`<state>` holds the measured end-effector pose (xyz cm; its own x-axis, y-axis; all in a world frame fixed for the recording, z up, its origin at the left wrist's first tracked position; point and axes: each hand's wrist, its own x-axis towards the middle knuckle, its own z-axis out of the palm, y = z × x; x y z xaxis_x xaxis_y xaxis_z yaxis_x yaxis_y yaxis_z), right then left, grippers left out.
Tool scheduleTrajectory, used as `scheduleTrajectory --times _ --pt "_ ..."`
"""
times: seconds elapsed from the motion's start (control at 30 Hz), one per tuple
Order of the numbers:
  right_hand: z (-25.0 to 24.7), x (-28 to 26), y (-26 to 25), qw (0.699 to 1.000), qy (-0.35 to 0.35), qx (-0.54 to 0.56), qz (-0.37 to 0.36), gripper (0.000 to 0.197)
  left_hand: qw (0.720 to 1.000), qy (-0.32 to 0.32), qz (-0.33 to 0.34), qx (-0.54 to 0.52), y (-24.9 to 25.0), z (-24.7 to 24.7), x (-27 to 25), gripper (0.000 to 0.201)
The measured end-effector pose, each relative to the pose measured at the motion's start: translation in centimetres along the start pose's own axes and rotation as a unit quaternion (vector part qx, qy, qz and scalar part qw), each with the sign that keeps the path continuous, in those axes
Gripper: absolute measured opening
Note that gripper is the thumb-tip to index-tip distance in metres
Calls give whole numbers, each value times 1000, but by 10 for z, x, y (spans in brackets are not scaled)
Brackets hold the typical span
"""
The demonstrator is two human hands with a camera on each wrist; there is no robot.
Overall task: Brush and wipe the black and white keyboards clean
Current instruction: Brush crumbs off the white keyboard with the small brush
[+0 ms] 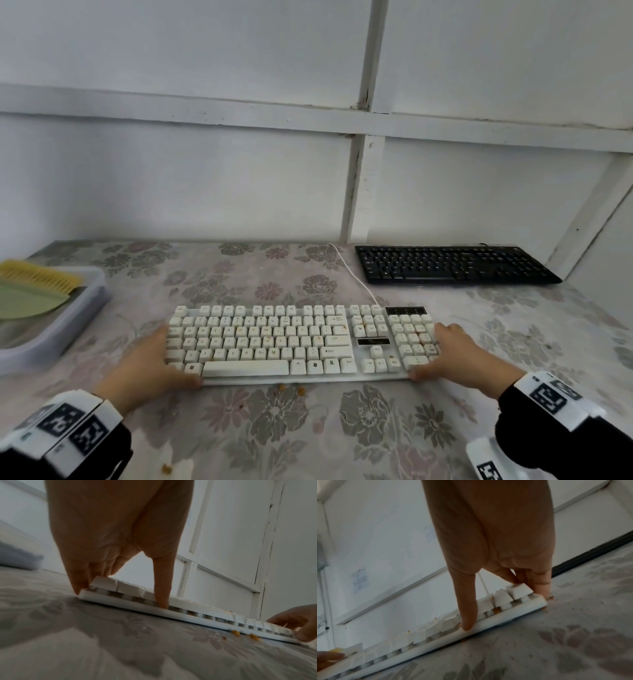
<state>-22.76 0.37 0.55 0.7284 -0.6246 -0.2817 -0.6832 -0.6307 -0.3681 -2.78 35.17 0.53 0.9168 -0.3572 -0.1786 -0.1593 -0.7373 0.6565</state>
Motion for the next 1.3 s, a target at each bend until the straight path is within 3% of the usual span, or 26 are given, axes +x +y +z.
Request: scheduleTrajectory --times 0.17,0.37,0.5,0.63,0.77,0.9,0.97,1.13,1.3 --pt "-11 -10 -32 999 14 -32 -38 75 999 4 43 -15 -1 -13 -9 80" --pt "-6 -30 -107 983 26 48 -174 70 994 39 104 15 -26 -54 -2 80" --pt "15 -36 -184 956 29 95 -275 51 984 96 147 22 -50 -98 4 72" --pt "50 -37 -275 931 -17 142 -336 40 975 161 150 29 -94 -146 17 66" --pt "87 -38 -366 900 -58 112 -417 40 974 199 110 0 -139 -189 29 84" --pt "128 -35 -446 881 -87 57 -462 44 990 118 64 -33 -176 -217 38 136" --pt "148 -33 -475 879 -111 34 -462 46 995 68 45 -53 -192 -222 44 152" --pt "183 -24 -515 880 -133 -32 -456 52 989 -78 49 -114 -213 -225 57 147" --pt "195 -18 -526 880 -111 -60 -457 48 979 -121 76 -145 -218 -225 70 141"
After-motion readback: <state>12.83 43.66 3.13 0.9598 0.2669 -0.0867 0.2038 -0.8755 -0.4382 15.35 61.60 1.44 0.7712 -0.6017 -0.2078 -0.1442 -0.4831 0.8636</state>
